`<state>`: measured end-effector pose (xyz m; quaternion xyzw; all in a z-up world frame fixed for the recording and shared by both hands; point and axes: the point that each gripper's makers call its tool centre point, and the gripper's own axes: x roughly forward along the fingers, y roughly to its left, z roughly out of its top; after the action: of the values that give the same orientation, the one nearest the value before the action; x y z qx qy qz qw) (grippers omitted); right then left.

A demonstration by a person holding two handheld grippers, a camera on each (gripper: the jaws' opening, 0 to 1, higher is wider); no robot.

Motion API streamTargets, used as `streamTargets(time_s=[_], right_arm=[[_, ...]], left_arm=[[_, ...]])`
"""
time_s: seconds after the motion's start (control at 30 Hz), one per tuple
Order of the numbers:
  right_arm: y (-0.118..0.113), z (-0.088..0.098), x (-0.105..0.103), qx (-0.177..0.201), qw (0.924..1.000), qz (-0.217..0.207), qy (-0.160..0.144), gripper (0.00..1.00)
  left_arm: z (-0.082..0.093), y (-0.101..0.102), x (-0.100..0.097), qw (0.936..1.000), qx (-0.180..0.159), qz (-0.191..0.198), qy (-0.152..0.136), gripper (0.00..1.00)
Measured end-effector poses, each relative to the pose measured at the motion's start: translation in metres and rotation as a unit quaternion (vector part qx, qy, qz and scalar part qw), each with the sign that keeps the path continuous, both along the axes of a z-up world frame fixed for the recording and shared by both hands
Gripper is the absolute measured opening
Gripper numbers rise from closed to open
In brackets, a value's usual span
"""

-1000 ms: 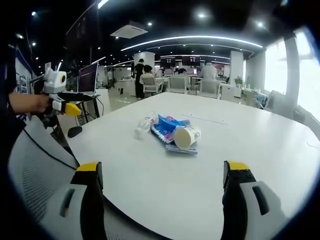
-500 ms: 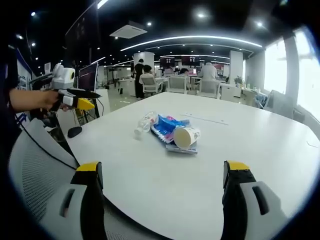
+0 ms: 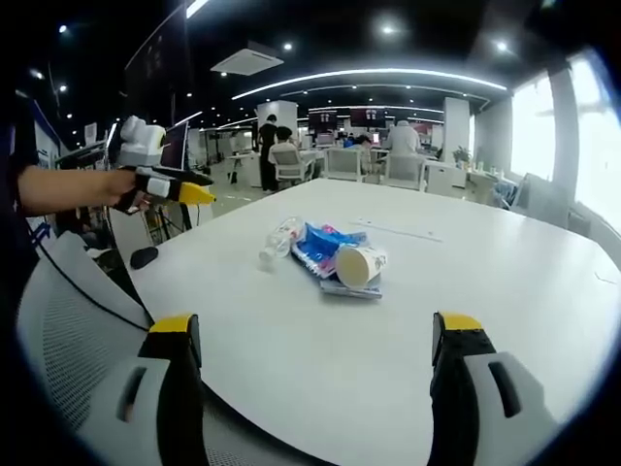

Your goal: Arrange the tabletop items into an orderly group along one side of the table until the central work area is clear of visible clutter.

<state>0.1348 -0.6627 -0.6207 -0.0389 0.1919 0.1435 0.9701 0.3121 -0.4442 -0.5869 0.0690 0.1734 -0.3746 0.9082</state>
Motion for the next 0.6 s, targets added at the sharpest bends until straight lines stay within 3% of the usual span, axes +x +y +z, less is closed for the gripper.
streamTargets(time_s=[0.23,0.6], right_arm=[[0.0,-0.002,0.0,-0.003,1.0,-0.002,0.004,0.99],[0.0,-0.005,0.0,-0.009,0.9999,-0.001,0.013,0.99]], left_arm=[[-0.006,-0.006,0.013,0.9997,-0.006,0.018,0.013,0.96],[-0.028,-0.016,0.032,0.9995,0.018,0.019,0.019,0.98]])
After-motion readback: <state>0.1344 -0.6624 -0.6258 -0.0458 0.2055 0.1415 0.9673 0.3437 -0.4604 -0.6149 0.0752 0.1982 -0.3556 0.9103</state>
